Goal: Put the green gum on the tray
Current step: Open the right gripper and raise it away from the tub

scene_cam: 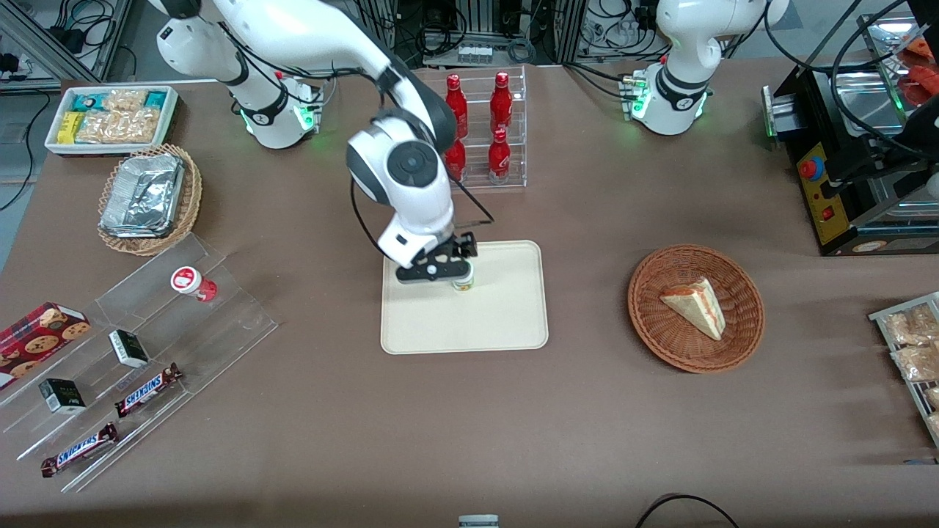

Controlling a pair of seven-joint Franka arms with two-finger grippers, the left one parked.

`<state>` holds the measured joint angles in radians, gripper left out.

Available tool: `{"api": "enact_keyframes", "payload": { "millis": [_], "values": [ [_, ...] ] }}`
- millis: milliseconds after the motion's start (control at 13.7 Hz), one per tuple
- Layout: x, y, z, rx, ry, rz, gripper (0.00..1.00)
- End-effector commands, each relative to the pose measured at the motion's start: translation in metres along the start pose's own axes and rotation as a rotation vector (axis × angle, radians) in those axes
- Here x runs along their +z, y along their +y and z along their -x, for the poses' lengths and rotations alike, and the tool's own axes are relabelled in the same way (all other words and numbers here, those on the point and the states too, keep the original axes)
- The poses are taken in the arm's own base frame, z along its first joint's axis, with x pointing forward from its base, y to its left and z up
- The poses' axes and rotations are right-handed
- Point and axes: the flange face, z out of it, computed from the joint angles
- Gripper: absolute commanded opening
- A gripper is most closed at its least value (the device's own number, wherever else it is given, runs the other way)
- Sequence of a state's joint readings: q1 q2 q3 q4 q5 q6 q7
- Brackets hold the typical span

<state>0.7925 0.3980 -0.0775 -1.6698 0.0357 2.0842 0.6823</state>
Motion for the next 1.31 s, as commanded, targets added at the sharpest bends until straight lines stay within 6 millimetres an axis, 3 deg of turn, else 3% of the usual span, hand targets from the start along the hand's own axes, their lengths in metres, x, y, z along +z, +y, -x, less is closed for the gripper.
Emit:
{"api": "enact_keyframes", "payload": {
  "millis": [0,73,291,583,1020,1238],
  "values": [
    [-0.049,0.035,0.012,0.02,-0.017,0.011,1.0],
    [-0.068,0.047,0.015,-0.008,-0.025,0.01,1.0],
    [-0.123,0.108,0.007,-0.064,-0.054,0.012,1.0],
    [-0.177,0.207,-0.008,-0.089,-0.095,-0.054,1.0],
    [-0.203,0.356,-0.024,-0.006,-0.136,-0.067,1.0],
    [-0.208,0.399,-0.027,0.047,-0.134,-0.062,1.0]
  ]
}}
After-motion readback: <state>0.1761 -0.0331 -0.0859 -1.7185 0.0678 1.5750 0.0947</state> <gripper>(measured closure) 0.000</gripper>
